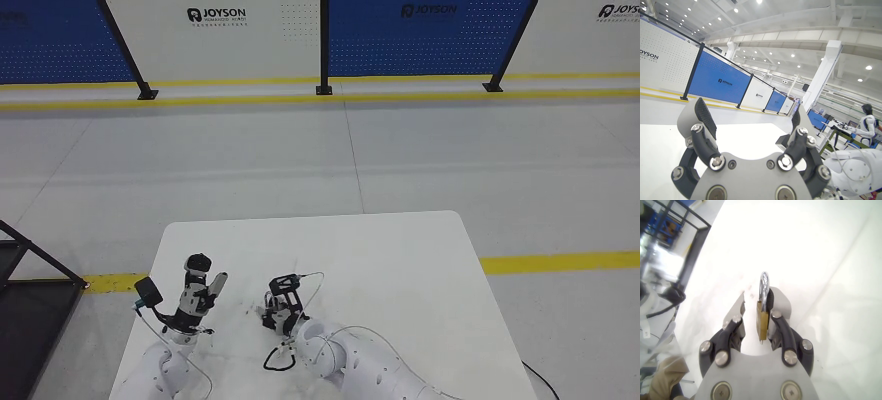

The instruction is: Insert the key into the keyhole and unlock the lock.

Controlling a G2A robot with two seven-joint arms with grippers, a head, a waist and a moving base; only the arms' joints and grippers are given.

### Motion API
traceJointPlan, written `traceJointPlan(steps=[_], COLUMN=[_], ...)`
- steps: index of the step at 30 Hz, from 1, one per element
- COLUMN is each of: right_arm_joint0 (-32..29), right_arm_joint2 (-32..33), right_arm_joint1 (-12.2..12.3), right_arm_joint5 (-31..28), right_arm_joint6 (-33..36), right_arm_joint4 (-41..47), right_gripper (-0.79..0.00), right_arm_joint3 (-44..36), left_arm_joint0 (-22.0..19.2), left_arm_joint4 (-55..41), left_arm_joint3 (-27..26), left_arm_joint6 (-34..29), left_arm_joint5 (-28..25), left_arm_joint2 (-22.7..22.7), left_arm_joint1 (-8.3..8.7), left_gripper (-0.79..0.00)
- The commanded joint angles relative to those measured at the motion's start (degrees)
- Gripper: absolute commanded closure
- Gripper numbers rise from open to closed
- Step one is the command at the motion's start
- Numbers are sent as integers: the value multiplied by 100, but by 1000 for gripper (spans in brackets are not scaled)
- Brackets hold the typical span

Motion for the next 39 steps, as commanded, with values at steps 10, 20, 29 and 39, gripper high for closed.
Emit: traceJointPlan(steps=[10,20,29,39], right_arm_joint0=[-276,-749,-2631,-4221], right_arm_joint2=[185,776,2471,3633], right_arm_joint1=[146,507,1309,1658], right_arm_joint5=[74,-78,-1111,-1901], right_arm_joint6=[-195,-418,-922,-1497], right_arm_joint4=[-648,-1390,-2638,-2943], right_gripper=[-785,-785,-785,-785], right_arm_joint3=[-488,-1372,-4182,-5954], left_arm_joint0=[-1,193,538,1102], left_arm_joint4=[21,47,344,688], left_arm_joint3=[-125,-414,-970,-1768], left_arm_joint6=[-84,-158,-98,-27], left_arm_joint5=[151,224,209,270], left_arm_joint2=[85,5,118,181], left_arm_joint1=[-34,-23,-27,-8], left_gripper=[-785,-785,-785,-785])
